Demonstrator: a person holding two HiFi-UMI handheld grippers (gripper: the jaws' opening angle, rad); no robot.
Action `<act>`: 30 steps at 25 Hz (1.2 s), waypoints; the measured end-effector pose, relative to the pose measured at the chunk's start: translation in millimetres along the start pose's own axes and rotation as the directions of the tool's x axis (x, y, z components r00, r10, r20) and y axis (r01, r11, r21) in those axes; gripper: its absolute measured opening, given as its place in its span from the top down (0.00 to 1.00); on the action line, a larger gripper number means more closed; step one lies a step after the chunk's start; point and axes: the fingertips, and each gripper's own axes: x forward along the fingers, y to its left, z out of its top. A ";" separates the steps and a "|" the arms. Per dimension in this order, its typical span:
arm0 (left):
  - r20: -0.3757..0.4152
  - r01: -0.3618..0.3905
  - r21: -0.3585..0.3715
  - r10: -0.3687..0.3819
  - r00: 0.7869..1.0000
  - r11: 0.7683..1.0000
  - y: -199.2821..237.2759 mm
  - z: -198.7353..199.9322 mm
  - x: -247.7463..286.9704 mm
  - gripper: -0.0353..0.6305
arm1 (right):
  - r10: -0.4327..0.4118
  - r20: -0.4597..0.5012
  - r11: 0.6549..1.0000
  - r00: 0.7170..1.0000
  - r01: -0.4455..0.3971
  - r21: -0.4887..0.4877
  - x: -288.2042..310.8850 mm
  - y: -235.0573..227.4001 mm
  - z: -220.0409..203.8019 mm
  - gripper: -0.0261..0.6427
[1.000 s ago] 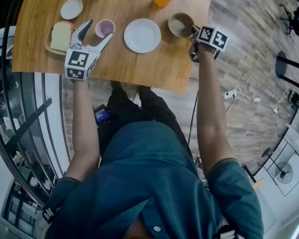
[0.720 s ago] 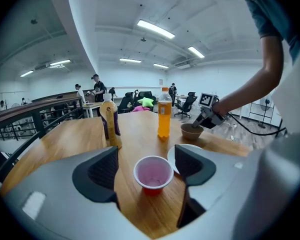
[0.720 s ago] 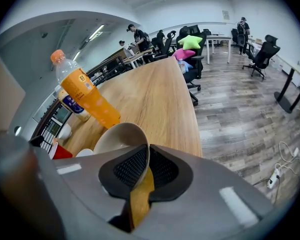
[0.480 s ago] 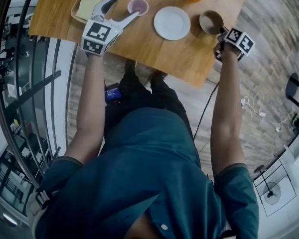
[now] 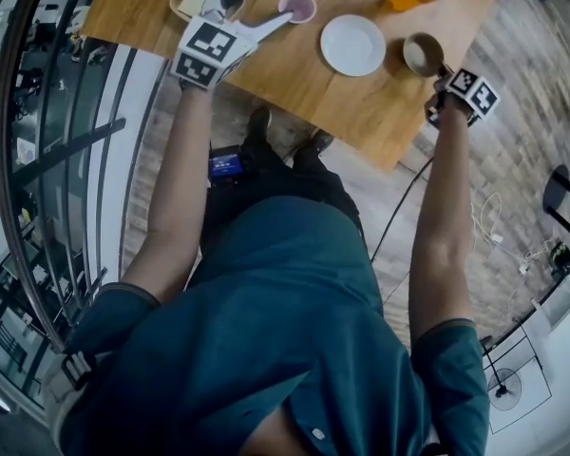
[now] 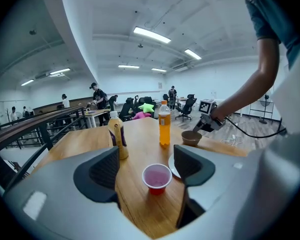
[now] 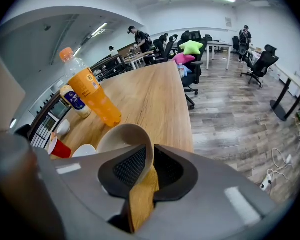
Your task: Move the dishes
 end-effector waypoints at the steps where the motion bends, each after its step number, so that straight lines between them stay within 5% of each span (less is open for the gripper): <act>1: 0.009 -0.002 -0.001 0.002 1.000 1.000 0.4 4.1 -2.3 0.44 | -0.005 0.008 1.000 1.000 0.005 -0.002 -4.2 -0.1 1.7 0.91; 7: 0.046 0.000 0.002 0.000 0.999 1.000 -7.0 9.6 -31.6 0.46 | -0.025 0.096 0.999 0.995 0.028 -0.023 -44.1 15.6 -1.4 0.90; 15: 0.138 0.003 -0.007 -0.002 0.990 1.000 0.4 60.5 -38.8 0.50 | 0.076 0.283 0.995 0.956 -0.056 -0.078 -105.8 63.3 49.8 0.90; 21: 0.195 0.040 -0.021 -0.035 0.980 0.999 0.2 93.9 -46.5 0.51 | 0.221 0.415 0.971 0.883 -0.158 -0.179 -167.8 138.3 80.3 0.91; 30: 0.259 0.125 -0.039 -0.111 0.959 0.991 -6.0 147.9 -56.6 0.51 | 0.452 0.499 0.877 0.739 -0.268 -0.398 -258.0 250.3 99.2 0.91</act>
